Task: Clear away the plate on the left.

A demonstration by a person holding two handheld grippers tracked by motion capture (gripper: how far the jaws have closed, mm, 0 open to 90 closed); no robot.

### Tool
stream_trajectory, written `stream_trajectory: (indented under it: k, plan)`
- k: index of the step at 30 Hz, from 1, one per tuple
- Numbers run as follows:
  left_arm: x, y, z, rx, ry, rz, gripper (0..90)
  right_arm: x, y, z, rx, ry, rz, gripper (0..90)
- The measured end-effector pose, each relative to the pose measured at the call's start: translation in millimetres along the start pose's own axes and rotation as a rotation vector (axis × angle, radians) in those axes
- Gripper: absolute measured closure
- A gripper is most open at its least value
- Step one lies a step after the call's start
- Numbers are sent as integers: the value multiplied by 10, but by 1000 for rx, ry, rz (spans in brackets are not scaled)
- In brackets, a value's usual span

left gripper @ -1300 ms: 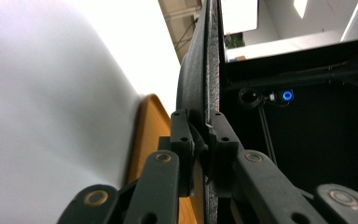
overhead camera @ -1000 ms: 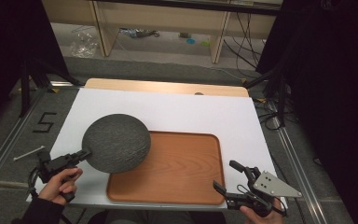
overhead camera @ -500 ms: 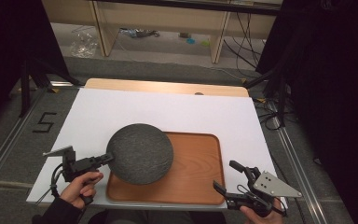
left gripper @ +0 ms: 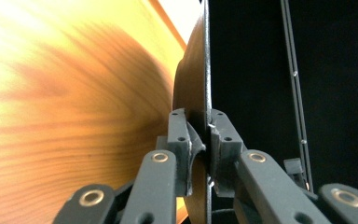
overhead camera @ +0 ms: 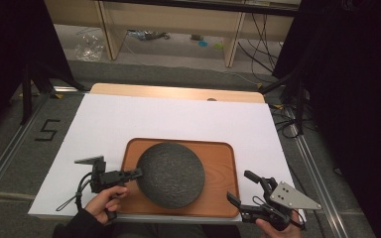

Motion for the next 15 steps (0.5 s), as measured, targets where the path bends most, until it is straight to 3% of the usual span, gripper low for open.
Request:
stream_trajectory:
  k: [5,7,10,11,13,15]
  plan:
    - [5,92,-139,39,-20,-4,808,-9,-6,4,-9,17,-12,177]
    - [9,121,-183,55,-28,-8,806,-18,-6,0,-13,15,3,177]
    - [31,169,-233,95,-40,-23,799,3,5,11,3,9,-17,177]
    - [39,167,-232,99,-50,-23,802,0,8,12,3,10,-14,177]
    - [94,147,-214,96,-112,-69,824,-5,12,22,10,11,-9,177]
    - [140,108,-183,87,-138,-78,843,1,16,25,17,12,-23,177]
Point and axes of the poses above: each handheld gripper's, and its own axes: z roughly backward along the jaws, y roughly out of its underside, x roughly to its left, the point moved 10 cm from there along -z, roughly forward along the jaws, and after that the axes turned 3 degrees about z, right-handed, at the moved point
